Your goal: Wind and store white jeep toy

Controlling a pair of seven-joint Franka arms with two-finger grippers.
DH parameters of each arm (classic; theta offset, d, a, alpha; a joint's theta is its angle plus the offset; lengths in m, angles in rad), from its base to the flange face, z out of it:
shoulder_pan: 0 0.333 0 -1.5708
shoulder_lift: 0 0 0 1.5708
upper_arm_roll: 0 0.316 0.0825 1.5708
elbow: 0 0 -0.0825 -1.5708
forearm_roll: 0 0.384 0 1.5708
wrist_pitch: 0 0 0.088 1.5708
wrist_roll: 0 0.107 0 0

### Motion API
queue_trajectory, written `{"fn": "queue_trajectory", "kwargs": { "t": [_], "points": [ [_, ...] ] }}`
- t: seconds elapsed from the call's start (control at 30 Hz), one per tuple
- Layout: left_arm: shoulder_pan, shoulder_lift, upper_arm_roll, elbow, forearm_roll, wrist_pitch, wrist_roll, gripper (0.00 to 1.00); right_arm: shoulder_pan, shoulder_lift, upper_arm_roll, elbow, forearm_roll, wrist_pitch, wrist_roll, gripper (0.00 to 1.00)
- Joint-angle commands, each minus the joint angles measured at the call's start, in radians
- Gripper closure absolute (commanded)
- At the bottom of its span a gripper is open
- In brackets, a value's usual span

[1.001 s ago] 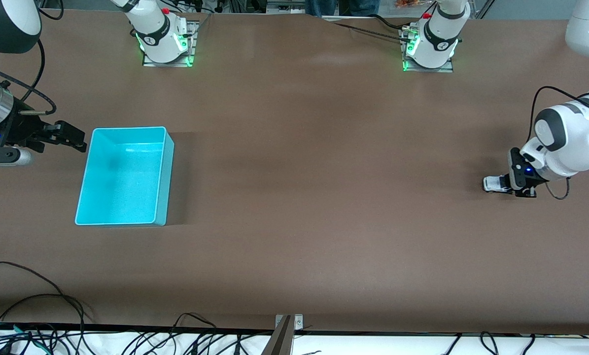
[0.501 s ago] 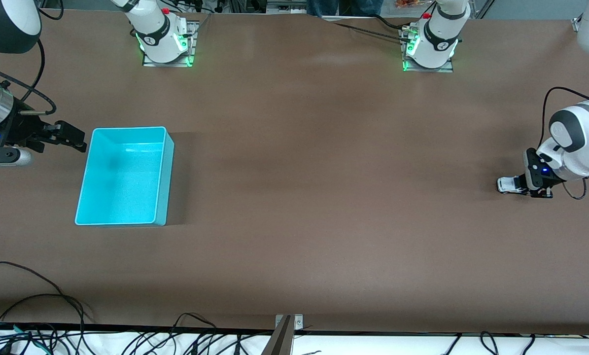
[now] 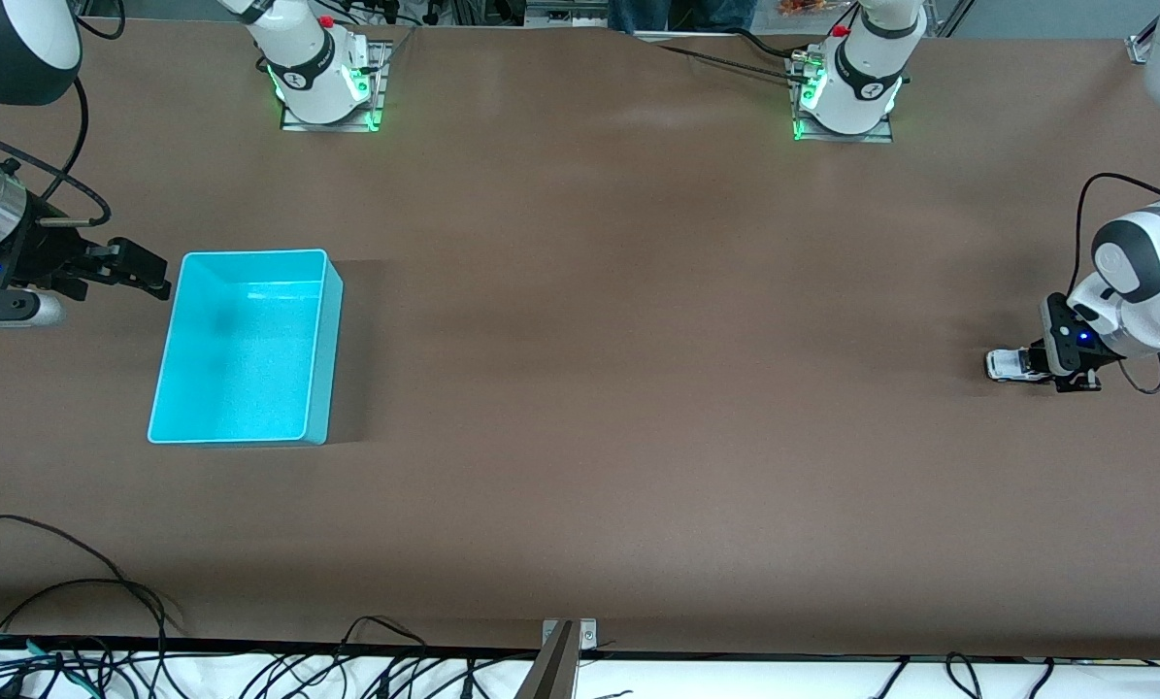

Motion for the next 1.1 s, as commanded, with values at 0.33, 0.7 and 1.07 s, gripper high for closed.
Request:
{"fn": "queue_trajectory", "kwargs": {
  "t": [0.33,0.7,1.07],
  "points": [
    [-0.057,-0.001,-0.006,0.285,0.024,-0.416,-0.102,0.00,-0.013,-0.012,0.012,-0.012,0.003,-0.003,0.002,0.00],
    [-0.132,0.000,-0.006,0.422,0.012,-0.531,-0.422,0.00,-0.013,-0.013,0.012,-0.009,0.009,0.004,0.002,0.00],
    [-0.203,-0.001,-0.029,0.499,-0.073,-0.595,-0.806,0.00,-0.015,-0.021,-0.004,-0.018,0.003,-0.003,0.003,0.00]
  ]
}}
